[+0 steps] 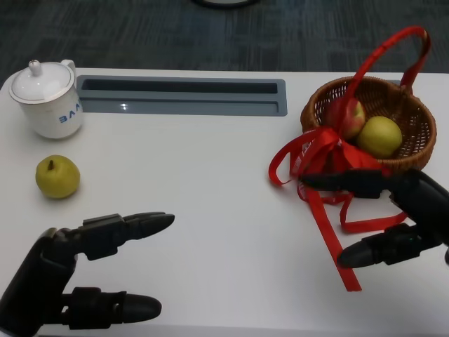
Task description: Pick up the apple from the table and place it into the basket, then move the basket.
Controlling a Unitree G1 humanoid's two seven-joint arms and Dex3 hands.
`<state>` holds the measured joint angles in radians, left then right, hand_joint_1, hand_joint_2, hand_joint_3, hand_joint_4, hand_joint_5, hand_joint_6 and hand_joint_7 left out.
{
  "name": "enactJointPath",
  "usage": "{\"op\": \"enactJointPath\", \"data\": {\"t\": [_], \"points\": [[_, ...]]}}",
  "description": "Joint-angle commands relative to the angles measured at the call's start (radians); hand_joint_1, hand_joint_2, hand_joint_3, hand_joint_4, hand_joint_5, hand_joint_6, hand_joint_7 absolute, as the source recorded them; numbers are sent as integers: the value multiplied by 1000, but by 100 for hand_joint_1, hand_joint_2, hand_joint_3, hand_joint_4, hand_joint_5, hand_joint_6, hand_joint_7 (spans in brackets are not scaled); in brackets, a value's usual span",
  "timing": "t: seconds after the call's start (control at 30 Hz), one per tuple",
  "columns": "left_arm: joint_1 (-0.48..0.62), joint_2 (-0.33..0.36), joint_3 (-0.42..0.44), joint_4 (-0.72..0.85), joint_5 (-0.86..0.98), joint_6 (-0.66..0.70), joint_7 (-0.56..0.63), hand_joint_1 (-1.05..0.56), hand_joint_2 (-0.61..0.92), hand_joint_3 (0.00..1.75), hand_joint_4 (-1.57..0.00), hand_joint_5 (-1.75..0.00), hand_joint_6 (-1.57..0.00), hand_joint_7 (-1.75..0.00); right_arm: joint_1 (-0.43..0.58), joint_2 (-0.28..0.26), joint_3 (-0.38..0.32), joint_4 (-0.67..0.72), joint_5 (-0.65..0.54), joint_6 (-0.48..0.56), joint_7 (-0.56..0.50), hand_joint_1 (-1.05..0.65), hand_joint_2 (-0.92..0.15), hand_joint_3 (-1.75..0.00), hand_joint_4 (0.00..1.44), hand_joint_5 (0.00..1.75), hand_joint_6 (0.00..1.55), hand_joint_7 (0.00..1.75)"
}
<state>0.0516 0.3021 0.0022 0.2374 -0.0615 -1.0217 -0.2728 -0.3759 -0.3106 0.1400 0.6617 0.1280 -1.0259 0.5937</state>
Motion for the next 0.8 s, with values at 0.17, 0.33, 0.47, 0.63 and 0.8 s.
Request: {"op": "enactJointPath", "data": {"t": [0.17,0.33,0.47,0.63,0.8], "points": [[-8,20,3,-7,-31,6,-30,-54,75,0,-76,0,-76,0,58,57,25,-53,65,-6,64,-47,-79,-1,73,1,67,1],[-1,19,4,-14,-43,10,-40,-54,75,0,-76,0,-76,0,76,104,34,-62,98,-16,94,-45,-77,0,75,1,69,1],[4,20,7,-17,-49,11,-45,-53,74,0,-76,0,-76,0,100,131,37,-88,112,-5,105,-40,-77,0,77,1,72,1],[5,17,6,-20,-52,12,-47,-52,74,0,-76,0,-76,0,124,160,34,-115,108,-5,98,-36,-79,-1,81,2,76,2],[11,16,3,-34,-58,18,-53,-51,74,0,-76,0,-77,0,143,190,33,-112,109,-8,93,-32,-79,0,85,2,79,2]]}}
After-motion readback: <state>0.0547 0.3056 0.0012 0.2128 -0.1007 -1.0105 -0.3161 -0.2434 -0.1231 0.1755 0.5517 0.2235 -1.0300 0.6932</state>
